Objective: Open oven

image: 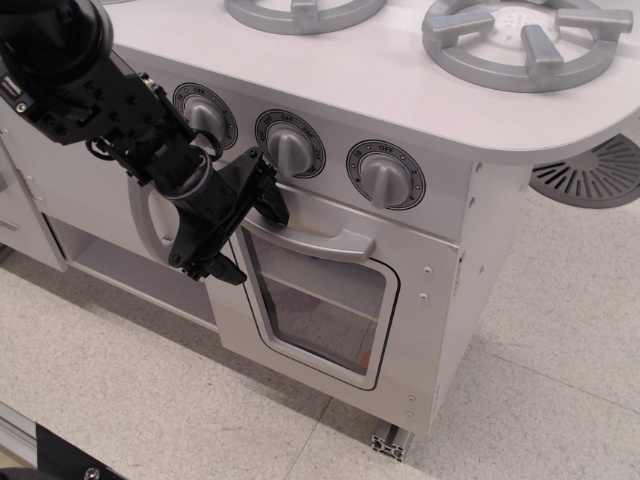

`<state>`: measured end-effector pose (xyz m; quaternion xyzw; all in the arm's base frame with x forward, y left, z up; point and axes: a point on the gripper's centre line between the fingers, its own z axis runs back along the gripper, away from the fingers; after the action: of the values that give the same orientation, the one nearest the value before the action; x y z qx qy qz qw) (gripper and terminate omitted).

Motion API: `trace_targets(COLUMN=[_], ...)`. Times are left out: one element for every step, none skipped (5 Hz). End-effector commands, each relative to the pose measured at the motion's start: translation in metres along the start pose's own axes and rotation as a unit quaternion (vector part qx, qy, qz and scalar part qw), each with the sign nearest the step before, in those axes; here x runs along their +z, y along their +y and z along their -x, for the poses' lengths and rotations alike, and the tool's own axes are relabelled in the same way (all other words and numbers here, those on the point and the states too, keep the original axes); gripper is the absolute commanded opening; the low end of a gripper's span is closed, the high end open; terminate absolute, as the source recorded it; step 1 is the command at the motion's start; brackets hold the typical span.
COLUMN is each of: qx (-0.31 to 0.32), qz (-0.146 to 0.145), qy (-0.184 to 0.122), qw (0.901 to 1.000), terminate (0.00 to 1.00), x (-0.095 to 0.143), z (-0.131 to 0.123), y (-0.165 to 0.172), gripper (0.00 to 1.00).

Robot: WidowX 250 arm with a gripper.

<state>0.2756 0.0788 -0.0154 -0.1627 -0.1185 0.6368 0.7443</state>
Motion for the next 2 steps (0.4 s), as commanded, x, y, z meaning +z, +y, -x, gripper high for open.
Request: trace_targets(qx=[-0.025, -0.047], qz=[-0.056, -0.081], qy=[0.011, 0.023], qw=[0.998, 0.9953], terminate=[0.0, 0.0], x=[0.022, 0.045], z=[-0.012, -0.018], y=[0.017, 0.029], gripper=[1.0, 1.0])
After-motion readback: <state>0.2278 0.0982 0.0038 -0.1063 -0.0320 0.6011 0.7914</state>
